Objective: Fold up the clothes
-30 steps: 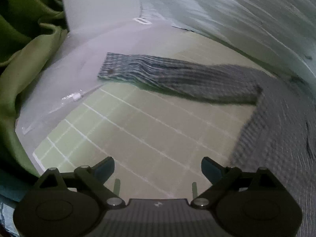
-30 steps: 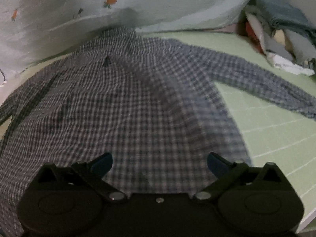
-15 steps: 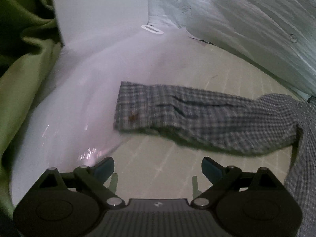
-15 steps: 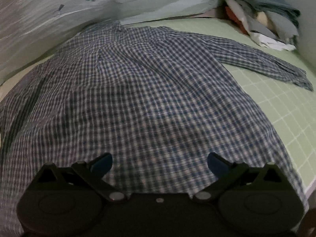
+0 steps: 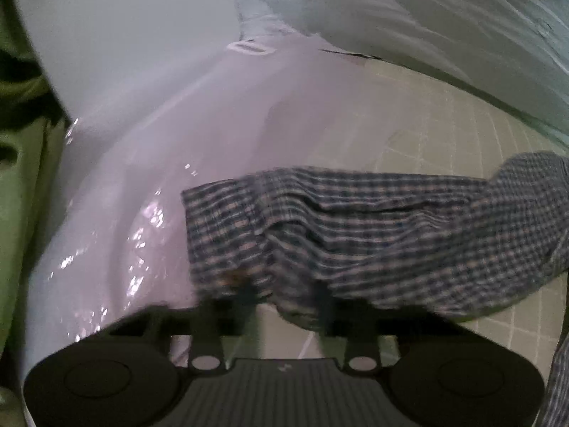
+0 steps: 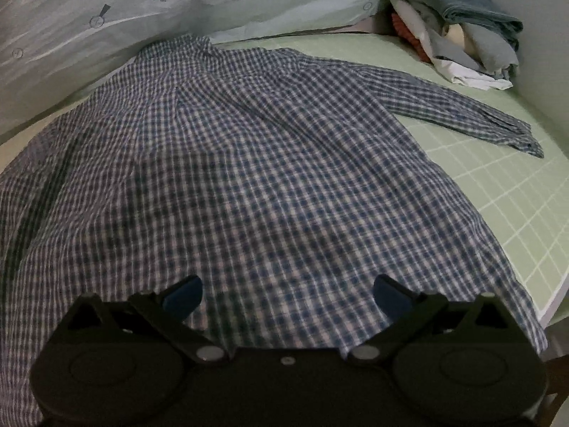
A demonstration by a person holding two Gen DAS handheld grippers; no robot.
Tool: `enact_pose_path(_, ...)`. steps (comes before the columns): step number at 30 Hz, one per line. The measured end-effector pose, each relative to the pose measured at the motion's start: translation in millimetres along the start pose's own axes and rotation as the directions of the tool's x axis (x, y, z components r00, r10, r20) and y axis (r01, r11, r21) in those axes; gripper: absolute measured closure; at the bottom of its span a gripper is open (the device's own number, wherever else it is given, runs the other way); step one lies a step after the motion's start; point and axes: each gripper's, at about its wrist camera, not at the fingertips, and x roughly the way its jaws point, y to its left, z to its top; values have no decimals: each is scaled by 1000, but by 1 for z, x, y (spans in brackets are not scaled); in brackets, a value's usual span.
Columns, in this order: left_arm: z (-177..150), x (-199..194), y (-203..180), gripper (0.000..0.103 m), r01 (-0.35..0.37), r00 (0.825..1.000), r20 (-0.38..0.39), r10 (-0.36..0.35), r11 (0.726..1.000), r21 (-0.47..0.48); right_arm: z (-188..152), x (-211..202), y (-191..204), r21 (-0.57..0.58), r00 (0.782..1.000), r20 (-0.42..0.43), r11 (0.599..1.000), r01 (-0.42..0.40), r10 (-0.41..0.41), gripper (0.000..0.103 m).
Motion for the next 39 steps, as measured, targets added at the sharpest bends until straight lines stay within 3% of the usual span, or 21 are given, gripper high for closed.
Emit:
enact_pose_path(3, 2, -8, -7, 98, 30, 999, 21, -30, 999, 11, 1, 2, -5, 10, 1000, 2, 1000, -13, 13, 0)
enact_pose_path(10, 7, -73, -60, 98, 78, 982, 168, -91, 993, 83, -1, 2, -48, 68, 1000, 15, 998, -16, 15, 0)
enact_pose_path(14, -5, -115, -122, 99, 195, 957, 191, -220, 970, 143, 1, 4, -85, 127, 999, 11, 991, -31, 30, 0)
enact_pose_path(18, -29, -148, -190, 99, 361, 911, 146, -387, 916, 172, 5, 5, -120, 161, 998, 21, 985, -59, 56, 0)
enact_pose_path(21, -60, -156, -240, 97, 516, 851, 20, -524, 843, 151, 7, 4, -142, 157, 998, 29, 985, -66, 62, 0)
enact_pose_path(23, -85, -155, -271, 88, 581, 814, -82, -575, 802, 139, 8, 4, -157, 163, 997, 34, 984, -73, 69, 0)
enact_pose_path(25, -109, -157, -293, 59, 608, 793, -150, -590, 780, 149, 8, 5, -165, 151, 997, 32, 986, -73, 69, 0)
enact_pose_path(26, -119, -159, -300, 48, 610, 792, -174, -586, 773, 173, 8, 5, -168, 143, 997, 31, 987, -73, 69, 0)
enact_pose_path(27, -127, -162, -303, 24, 600, 800, -178, -573, 777, 194, 8, 6, -172, 135, 997, 31, 988, -72, 68, 0)
enact_pose_path(28, -132, -165, -301, 8, 578, 816, -161, -556, 789, 206, 8, 6, -175, 127, 997, 30, 989, -71, 68, 0)
enact_pose_path(30, -137, -170, -291, 4, 527, 849, -109, -516, 824, 205, 8, 4, -176, 105, 996, 42, 991, -84, 80, 0)
enact_pose_path(35, -127, -156, -253, 4, 397, 917, -76, -391, 912, 106, 16, 6, -161, 66, 990, 48, 989, -134, 131, 0)
enact_pose_path(39, -116, -148, -208, 4, 326, 945, -54, -324, 945, 37, 22, 5, -122, -9, 985, 60, 987, -163, 164, 0)
